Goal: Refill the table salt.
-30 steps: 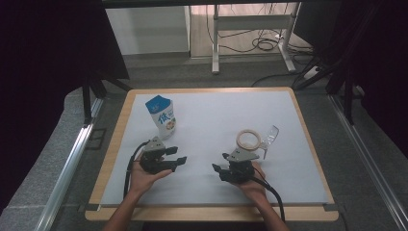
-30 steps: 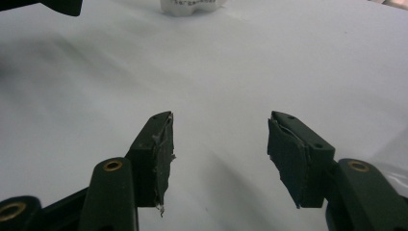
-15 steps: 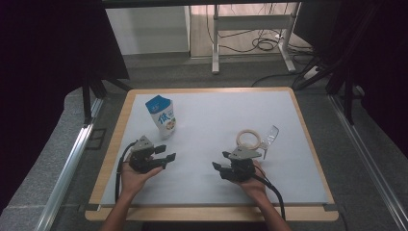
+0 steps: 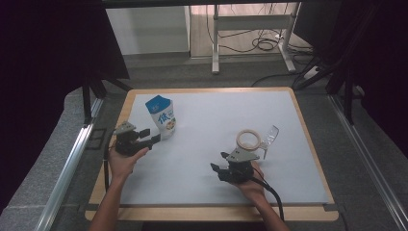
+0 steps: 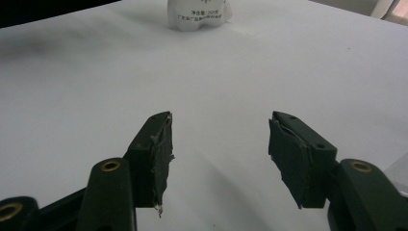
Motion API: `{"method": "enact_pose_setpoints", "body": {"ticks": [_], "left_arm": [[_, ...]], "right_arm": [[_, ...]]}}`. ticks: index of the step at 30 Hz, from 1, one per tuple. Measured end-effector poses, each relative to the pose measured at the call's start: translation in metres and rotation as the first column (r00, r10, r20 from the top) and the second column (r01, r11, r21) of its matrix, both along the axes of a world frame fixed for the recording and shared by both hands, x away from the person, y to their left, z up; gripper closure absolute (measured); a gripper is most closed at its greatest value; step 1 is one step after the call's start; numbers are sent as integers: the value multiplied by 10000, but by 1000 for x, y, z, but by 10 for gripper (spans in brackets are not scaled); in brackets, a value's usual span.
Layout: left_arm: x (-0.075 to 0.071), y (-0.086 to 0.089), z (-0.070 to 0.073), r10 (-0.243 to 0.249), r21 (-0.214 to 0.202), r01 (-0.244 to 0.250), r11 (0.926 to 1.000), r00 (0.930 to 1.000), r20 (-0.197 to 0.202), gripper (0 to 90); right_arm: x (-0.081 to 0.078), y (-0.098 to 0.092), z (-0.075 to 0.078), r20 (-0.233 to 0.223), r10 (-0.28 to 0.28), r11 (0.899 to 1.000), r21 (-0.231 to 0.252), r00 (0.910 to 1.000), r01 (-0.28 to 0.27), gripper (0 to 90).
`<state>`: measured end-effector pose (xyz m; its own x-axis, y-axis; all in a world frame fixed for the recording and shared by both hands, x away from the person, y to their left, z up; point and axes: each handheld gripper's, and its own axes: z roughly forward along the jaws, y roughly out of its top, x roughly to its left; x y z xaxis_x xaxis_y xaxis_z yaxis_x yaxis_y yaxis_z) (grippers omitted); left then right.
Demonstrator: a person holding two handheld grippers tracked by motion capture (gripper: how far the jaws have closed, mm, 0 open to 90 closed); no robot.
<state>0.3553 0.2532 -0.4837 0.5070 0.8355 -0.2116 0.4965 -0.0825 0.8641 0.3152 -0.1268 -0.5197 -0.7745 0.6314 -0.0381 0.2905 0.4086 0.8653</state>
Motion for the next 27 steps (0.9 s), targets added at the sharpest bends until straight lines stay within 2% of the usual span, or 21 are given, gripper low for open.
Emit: {"method": "enact_pose_setpoints", "body": {"ticks": [7,9,13,16,22,25,27], "left_arm": [[39,3,11,148,-326,-142,9994,9997,177,422],[47,2,13,177,-256,-171,9995,9996,230,427],[59,0,15,114,-545,-106,9985,9998,149,457],[68,-4,14,79,-476,-75,9988,9999,90,501],[73,-10,11,27,-424,-23,9991,9999,96,734],[70,-10,11,163,-287,-154,9995,9993,338,863],[70,-10,11,169,-215,-161,9996,9990,420,888]], "right_arm": [[-1,0,-1,92,-102,9999,-29,9999,103,418],[-1,-2,-1,96,-172,9998,-57,9998,172,418],[-2,-5,-1,120,-275,9996,-48,9996,275,418],[-2,-7,0,121,-360,9994,18,9993,360,418],[-3,-10,1,173,-447,9990,13,9989,447,418],[-3,-10,0,130,-486,9988,-29,9987,486,418],[-4,-10,0,117,-473,9988,-95,9988,474,417]]}}
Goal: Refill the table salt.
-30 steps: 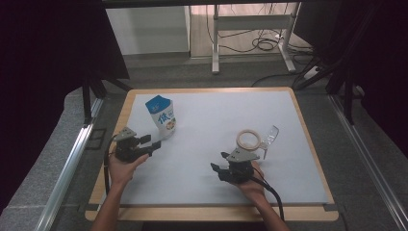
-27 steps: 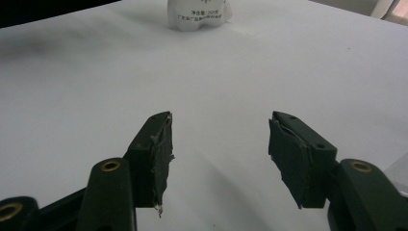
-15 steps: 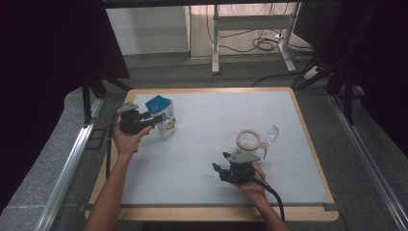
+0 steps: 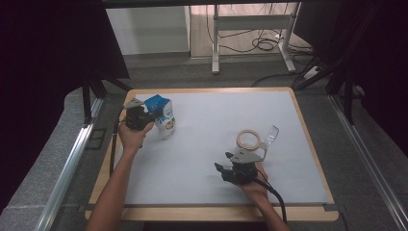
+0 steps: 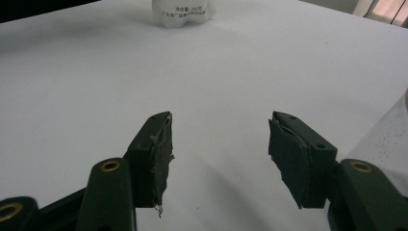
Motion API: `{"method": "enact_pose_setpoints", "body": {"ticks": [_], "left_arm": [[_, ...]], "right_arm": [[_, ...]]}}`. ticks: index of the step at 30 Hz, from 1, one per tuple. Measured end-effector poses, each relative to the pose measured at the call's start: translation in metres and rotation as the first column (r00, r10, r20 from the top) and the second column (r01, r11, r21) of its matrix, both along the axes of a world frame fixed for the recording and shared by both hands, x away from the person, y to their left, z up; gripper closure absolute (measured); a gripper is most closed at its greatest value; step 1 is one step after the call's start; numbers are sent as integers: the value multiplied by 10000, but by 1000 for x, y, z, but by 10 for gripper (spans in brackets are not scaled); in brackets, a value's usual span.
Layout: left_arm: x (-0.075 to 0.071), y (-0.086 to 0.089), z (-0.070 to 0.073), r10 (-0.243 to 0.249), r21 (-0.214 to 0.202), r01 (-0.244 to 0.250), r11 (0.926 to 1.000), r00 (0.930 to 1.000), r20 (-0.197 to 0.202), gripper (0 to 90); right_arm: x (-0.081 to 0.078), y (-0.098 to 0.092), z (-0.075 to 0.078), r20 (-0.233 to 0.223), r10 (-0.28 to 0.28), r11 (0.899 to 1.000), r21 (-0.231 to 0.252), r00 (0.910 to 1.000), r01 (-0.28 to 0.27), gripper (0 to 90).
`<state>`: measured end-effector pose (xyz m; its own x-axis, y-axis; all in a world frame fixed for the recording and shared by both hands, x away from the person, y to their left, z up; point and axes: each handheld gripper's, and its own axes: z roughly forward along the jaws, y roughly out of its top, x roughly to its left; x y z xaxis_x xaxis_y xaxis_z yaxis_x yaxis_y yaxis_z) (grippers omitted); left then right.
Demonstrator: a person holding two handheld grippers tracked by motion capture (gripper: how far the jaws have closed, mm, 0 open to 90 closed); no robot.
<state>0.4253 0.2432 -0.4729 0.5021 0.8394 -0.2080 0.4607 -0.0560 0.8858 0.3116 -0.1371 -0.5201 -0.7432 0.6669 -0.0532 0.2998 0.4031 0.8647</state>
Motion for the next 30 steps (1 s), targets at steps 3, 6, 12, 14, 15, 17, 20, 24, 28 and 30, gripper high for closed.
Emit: {"method": "enact_pose_setpoints", "body": {"ticks": [3,6,12,14,15,17,20,24,28,30], "left_arm": [[0,-1,-1,-46,18,46,10000,9999,120,899],[-1,-4,0,-166,204,160,9997,9994,319,900],[1,-7,1,-346,-62,348,9994,9990,291,900],[1,-8,2,-437,-189,442,9988,9987,278,900],[1,-8,2,-462,-184,467,9987,9985,293,900],[-1,-10,4,-546,-67,549,9985,9980,327,900],[-4,-13,8,-674,-38,676,9977,9969,397,900],[-10,-17,13,-860,-253,873,9959,9951,479,900],[-19,-25,21,-958,-287,975,9948,9939,547,900],[-24,-29,25,-1039,-285,1057,9940,9929,575,900]], "right_arm": [[0,2,-1,-32,27,10000,32,10000,-27,415],[-1,3,-1,-13,39,10000,-11,10000,-39,413],[1,4,-2,-40,24,10000,-3,10000,-24,413],[1,3,-2,-31,27,10000,10,10000,-27,412],[1,3,-2,-35,23,10000,11,10000,-23,412],[1,3,-2,-27,17,10000,30,10000,-17,412],[1,3,-2,-3,17,10000,18,10000,-17,412],[2,3,-3,-44,13,10000,17,10000,-13,410],[1,5,-4,7,32,10000,-8,10000,-32,403],[0,5,-4,78,62,10000,-2,10000,-62,399]]}}
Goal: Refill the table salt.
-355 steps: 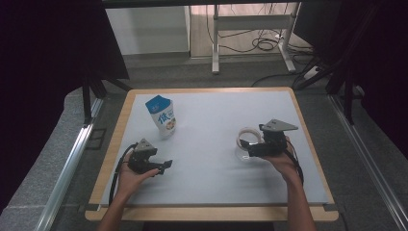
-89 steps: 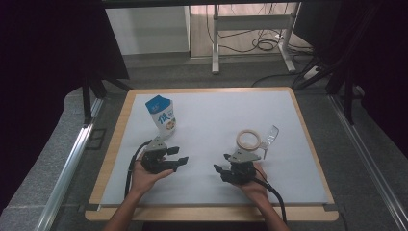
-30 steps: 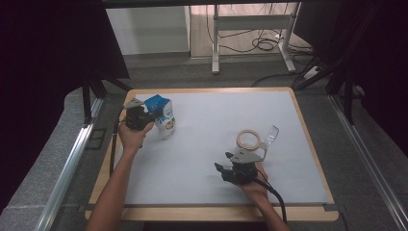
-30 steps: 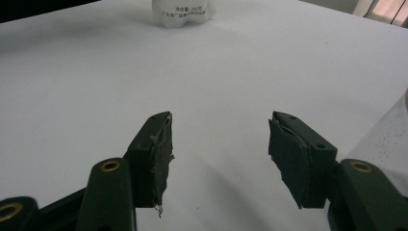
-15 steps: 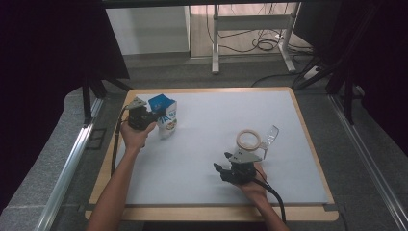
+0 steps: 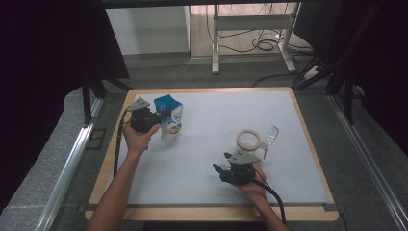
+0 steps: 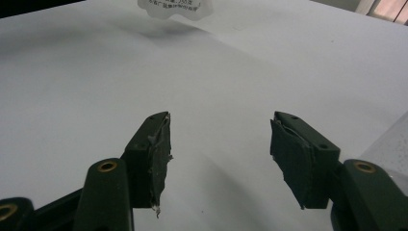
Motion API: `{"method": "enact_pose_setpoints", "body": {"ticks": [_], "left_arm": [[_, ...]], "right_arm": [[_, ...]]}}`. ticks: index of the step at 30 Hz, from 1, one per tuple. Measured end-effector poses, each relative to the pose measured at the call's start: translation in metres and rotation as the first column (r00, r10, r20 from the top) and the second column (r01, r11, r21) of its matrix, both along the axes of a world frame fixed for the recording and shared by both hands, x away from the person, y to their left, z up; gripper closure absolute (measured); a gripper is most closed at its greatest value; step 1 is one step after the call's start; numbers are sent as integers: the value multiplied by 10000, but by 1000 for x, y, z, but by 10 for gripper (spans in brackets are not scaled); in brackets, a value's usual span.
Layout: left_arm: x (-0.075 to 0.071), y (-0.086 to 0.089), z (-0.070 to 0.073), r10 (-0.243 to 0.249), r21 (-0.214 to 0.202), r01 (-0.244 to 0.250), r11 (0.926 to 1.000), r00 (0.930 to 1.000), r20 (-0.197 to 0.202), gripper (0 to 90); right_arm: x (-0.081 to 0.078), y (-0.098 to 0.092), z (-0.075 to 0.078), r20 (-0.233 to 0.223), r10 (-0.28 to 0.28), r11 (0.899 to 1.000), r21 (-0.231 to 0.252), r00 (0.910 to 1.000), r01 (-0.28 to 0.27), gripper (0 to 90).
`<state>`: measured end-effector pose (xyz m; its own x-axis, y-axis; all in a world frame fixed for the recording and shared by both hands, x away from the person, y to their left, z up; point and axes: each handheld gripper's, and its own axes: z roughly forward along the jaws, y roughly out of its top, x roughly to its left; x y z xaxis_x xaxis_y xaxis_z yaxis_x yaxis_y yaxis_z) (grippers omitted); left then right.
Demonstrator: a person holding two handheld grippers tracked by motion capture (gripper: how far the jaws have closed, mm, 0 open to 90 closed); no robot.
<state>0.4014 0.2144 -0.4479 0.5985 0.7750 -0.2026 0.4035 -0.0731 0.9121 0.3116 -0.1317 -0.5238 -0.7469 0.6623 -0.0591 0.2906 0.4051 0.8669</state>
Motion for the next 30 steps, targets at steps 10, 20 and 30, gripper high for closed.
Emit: {"method": "enact_pose_setpoints", "body": {"ticks": [10,20,30], "left_arm": [[-15,-9,10,-321,-235,326,9992,9993,217,900],[-24,-22,12,-679,-247,686,9973,9973,281,900],[-34,-37,18,-1098,-422,1112,9929,9934,327,900]], "right_arm": [[-2,8,-1,57,74,10000,-26,10000,-74,382],[-2,17,-5,127,64,9998,-208,9999,-62,372],[1,33,-6,359,123,9992,-377,9993,-110,368]]}}
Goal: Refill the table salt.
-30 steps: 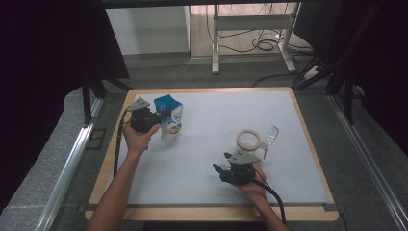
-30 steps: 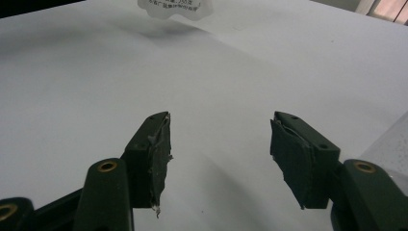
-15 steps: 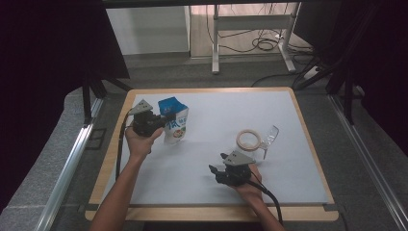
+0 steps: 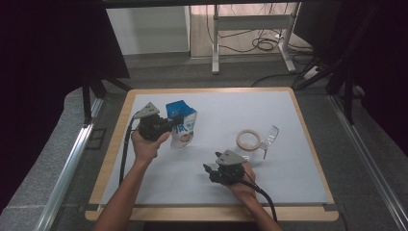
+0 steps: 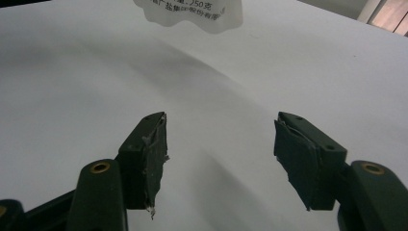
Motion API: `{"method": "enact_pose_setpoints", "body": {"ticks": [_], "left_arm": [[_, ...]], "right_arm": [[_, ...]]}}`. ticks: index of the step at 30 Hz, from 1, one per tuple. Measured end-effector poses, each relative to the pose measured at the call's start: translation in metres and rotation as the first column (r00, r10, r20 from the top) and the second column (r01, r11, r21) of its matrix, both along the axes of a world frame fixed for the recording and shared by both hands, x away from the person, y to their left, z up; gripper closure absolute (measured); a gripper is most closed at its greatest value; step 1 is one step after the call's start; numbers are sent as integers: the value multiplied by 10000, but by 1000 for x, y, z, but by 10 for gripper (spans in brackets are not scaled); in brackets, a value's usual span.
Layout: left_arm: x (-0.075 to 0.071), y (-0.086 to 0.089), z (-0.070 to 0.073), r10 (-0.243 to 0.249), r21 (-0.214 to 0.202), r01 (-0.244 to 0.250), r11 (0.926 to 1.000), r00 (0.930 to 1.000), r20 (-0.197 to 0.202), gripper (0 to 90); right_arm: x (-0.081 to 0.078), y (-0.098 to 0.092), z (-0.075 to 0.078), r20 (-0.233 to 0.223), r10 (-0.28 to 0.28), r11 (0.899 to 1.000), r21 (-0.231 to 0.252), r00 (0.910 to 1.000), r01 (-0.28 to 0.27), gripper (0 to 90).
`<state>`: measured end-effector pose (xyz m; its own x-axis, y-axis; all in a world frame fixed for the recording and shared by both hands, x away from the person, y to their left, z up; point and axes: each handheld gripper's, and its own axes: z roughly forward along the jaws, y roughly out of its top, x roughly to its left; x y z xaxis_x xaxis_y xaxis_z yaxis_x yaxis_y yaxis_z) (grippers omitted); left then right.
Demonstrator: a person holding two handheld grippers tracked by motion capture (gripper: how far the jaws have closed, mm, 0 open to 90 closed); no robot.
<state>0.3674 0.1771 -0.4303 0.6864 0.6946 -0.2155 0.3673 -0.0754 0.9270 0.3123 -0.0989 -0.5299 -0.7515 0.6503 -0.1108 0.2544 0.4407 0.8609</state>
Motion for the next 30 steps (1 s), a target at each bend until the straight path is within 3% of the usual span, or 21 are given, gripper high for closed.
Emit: {"method": "enact_pose_setpoints", "body": {"ticks": [17,30], "left_arm": [[-5,-20,-1,-460,145,461,9988,9989,-59,900],[-19,-38,17,-968,220,961,9951,9948,332,900]], "right_arm": [[6,5,2,49,-167,9999,46,9998,167,354],[15,23,-4,515,-603,9968,-494,9968,628,323]]}}
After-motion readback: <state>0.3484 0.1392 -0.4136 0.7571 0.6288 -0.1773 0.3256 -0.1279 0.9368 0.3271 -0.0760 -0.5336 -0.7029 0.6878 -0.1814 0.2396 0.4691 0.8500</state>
